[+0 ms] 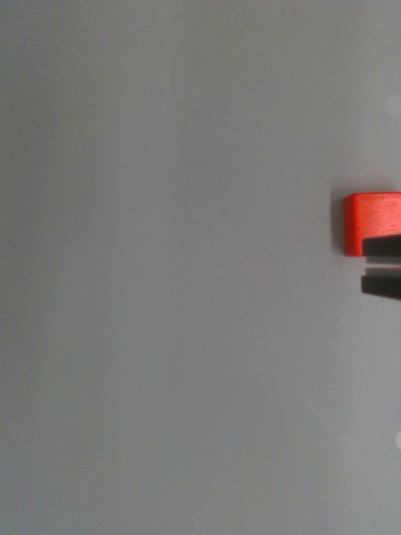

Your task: Reach red block

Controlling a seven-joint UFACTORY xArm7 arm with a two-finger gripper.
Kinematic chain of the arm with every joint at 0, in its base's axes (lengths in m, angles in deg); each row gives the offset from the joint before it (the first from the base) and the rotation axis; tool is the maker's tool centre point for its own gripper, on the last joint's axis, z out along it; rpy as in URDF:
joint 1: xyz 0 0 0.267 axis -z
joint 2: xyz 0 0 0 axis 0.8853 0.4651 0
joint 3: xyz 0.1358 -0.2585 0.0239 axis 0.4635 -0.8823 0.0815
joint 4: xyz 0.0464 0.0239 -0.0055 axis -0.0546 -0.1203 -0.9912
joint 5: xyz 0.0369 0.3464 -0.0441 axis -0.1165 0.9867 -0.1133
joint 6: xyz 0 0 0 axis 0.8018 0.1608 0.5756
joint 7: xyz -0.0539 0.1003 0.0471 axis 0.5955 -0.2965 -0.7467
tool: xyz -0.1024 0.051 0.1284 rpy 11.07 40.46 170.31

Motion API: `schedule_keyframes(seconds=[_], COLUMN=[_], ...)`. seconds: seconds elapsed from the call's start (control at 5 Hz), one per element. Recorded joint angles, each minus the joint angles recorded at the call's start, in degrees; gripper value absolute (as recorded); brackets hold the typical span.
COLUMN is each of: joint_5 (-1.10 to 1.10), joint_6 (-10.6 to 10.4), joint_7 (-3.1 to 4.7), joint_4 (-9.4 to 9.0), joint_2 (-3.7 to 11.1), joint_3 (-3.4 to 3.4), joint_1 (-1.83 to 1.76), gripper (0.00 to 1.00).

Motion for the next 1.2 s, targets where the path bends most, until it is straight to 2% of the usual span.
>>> schedule_keyframes(seconds=[0.2, 0.4, 0.6, 0.8, 1.0, 1.2], joint_5=[0.0, -0.12, -0.12, -0.25, -0.25, -0.37], joint_6=[0.0, -2.6, -2.6, -5.3, -5.3, -7.9], joint_7=[0.0, -0.03, -0.03, -0.05, -0.05, -0.08], joint_4=[0.0, -2.4, -2.4, -4.86, -4.86, -7.29], joint_2=[0.0, 0.16, 0.16, 0.32, 0.32, 0.48], joint_3=[0.0, -0.12, -0.12, -0.24, -0.24, -0.36], joint_1=[0.0, 0.14, 0.14, 0.28, 0.28, 0.42], gripper=[0.0, 0.0, 0.0, 0.0, 0.0, 0.0])
